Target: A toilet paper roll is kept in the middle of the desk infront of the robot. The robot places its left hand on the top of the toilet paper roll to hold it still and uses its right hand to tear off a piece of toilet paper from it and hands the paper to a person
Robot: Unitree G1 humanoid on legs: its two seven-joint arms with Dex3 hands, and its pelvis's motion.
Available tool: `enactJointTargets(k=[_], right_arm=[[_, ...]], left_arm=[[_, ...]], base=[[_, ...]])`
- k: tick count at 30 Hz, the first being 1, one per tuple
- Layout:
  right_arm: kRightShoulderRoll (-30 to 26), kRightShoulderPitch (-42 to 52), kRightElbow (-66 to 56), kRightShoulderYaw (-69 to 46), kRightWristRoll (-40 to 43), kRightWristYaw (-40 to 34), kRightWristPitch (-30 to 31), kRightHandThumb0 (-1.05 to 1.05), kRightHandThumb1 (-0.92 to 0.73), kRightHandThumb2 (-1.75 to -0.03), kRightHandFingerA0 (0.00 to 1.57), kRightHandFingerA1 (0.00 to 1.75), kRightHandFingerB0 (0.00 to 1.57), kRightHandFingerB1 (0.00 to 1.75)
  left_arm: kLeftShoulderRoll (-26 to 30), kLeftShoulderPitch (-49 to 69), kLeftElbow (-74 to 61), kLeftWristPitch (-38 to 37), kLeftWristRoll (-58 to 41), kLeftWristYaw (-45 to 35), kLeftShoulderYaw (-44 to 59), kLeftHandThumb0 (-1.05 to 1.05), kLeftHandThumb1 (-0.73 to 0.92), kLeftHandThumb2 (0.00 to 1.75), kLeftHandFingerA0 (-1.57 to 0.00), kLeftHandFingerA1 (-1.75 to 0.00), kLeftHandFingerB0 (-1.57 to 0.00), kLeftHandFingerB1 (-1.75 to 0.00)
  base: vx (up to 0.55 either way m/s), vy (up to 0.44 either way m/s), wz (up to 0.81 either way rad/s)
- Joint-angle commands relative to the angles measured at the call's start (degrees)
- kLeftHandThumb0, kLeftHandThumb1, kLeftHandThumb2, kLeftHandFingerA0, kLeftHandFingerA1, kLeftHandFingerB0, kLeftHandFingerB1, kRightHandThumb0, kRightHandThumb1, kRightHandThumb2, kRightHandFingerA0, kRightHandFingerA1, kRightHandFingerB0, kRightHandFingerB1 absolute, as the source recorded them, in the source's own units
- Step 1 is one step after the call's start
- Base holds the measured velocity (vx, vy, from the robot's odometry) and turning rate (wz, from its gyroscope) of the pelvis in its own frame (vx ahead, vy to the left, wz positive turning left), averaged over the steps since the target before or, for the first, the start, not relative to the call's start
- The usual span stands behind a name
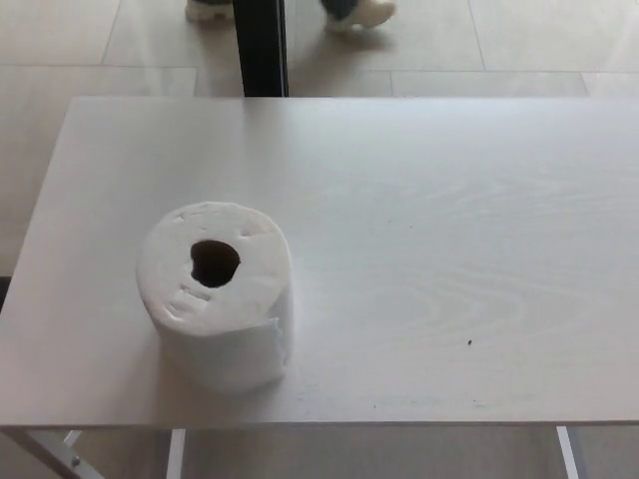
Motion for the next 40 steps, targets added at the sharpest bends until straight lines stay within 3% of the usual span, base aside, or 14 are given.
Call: enactJointTargets(k=[1, 2, 6, 7, 8, 32, 33, 34, 35, 36, 40], right_arm=[[6.70, -11.36, 20.38, -11.45, 15.89, -17.07, 2.52, -0.72, -0.62, -0.97, 0.31, 0.91, 0.23, 0.69], [6.05, -20.86, 25.06, -14.49, 21.45, -19.06, 18.34, -0.60, -0.58, -0.90, 0.12, 0.68, 0.20, 0.59], [5.54, -23.55, 26.41, -16.29, 21.76, -19.20, 19.59, -0.60, -0.58, -0.90, 0.12, 0.68, 0.20, 0.59], [1.53, -29.76, 31.52, -18.31, 23.48, -21.34, 21.93, -0.54, -0.84, -0.64, 0.14, 0.97, 0.18, 0.73], [-1.31, -32.40, 36.72, -18.71, 21.72, -24.33, 23.64, -0.56, -0.63, -1.00, 0.32, 0.80, 0.20, 0.68], [-3.21, -35.68, 40.03, -19.41, 21.99, -27.19, 24.13, -0.56, -0.63, -1.00, 0.32, 0.80, 0.20, 0.68], [-7.26, -30.65, 45.91, -12.79, 19.39, -10.13, 25.04, -0.60, -0.69, -0.60, 0.70, 0.71, 0.33, 0.45], [-13.48, -23.27, 54.98, -2.84, 15.37, 15.61, 26.23, -0.60, -0.68, -0.60, 0.68, 0.69, 0.33, 0.45], [-13.83, -23.36, 55.43, -2.51, 15.54, 15.65, 26.00, -0.60, -0.68, -0.60, 0.68, 0.69, 0.33, 0.45], [-13.76, -23.39, 55.02, -1.90, 15.66, 15.70, 25.46, -0.60, -0.67, -0.60, 0.69, 0.69, 0.37, 0.49], [-14.68, -24.31, 56.56, 0.12, 15.86, 17.43, 24.53, -0.57, -0.68, -0.60, 0.68, 0.71, 0.37, 0.48]], left_arm=[[-0.23, -5.90, 11.85, 4.89, -14.44, -8.69, 2.61, -0.53, 0.78, 0.63, -0.58, -0.77, -0.57, -0.62], [-0.61, -8.49, 9.80, 16.10, -15.53, -12.43, 1.44, -0.51, 0.73, 0.61, -0.58, -0.77, -0.63, -0.64], [-0.63, -8.31, 9.41, 17.19, -16.07, -12.28, 1.95, -0.51, 0.73, 0.61, -0.58, -0.77, -0.63, -0.64], [0.94, -8.08, 13.77, 14.58, -11.80, -14.83, -2.29, -0.51, 0.72, 0.60, -0.64, -0.73, -0.64, -0.62], [1.20, -8.30, 14.19, 14.41, -11.32, -15.15, -2.90, -0.51, 0.72, 0.60, -0.64, -0.73, -0.64, -0.62], [4.27, -10.20, 17.51, 14.55, -14.88, -16.27, -4.93, -0.51, 0.72, 0.60, -0.64, -0.73, -0.64, -0.62], [5.88, -7.84, 20.46, 13.23, -13.14, -19.94, -7.61, -0.51, 0.72, 0.62, -0.80, -0.61, -0.70, -0.54], [8.35, -5.48, 26.81, 10.96, -9.87, -24.63, -12.05, -0.51, 0.67, 0.60, -0.68, -0.61, -0.67, -0.54], [8.56, -7.26, 29.78, 10.50, -9.11, -23.39, -12.86, -0.51, 0.67, 0.60, -0.68, -0.61, -0.67, -0.54], [8.31, -9.26, 31.83, 11.52, -9.07, -21.53, -12.96, -0.48, 0.68, 0.60, -0.65, -0.66, -0.58, -0.55], [8.32, -8.12, 29.25, 11.41, -10.64, -21.72, -12.68, -0.51, 0.67, 0.60, -0.72, -0.65, -0.63, -0.56]], base=[[0.00, 0.000, 0.00], [0.00, 0.000, 0.00], [0.00, 0.000, 0.00], [0.00, 0.000, 0.00], [0.00, 0.000, 0.00], [0.00, 0.000, 0.00], [0.00, 0.000, 0.00], [0.00, 0.000, 0.00], [0.00, 0.000, 0.00], [0.00, 0.000, 0.00], [0.00, 0.000, 0.00]])
